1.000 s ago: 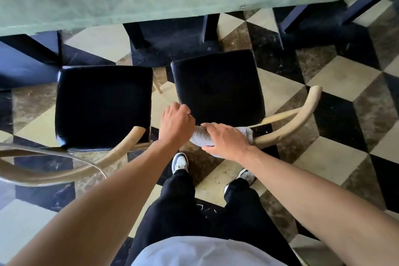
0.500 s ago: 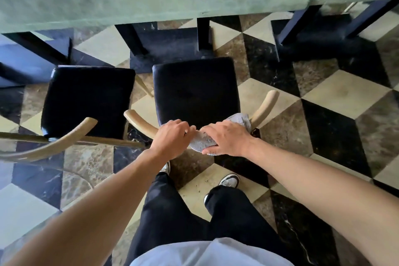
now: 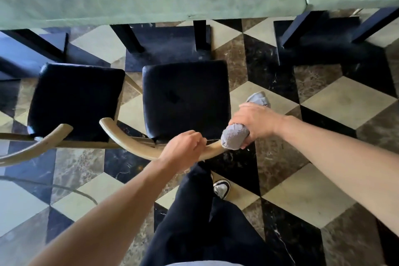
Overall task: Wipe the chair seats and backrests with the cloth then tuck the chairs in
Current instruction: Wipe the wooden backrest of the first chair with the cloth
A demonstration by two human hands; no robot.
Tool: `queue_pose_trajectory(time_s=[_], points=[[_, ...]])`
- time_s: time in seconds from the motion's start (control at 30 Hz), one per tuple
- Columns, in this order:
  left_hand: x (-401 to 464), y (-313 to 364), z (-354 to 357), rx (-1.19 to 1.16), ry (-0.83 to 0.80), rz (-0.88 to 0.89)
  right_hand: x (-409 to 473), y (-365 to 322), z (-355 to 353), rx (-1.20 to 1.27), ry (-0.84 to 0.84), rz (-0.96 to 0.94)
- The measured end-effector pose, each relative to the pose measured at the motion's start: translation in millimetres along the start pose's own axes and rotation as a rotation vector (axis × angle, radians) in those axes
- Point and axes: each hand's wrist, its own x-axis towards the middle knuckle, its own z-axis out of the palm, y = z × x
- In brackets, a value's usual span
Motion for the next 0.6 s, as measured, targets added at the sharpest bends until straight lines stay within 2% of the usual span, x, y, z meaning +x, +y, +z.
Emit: queue_pose_trajectory(time_s=[0.13,0.3,0.6], points=[[39.6,20.1,-7.8,-0.008,-0.004,0.063,7.3,25.3,-17.6,0.036,-0.124,0.058],[86.3,29.9,-24.9,-0.059,0.022,-0.003,7.1,40.8,-23.7,0.224,-0.192,0.117],[116.5,30.5,-33.7,-0.082,0.044,-0.085,18.3,55.7,-17.9,0.169,-0.265,-0.016]])
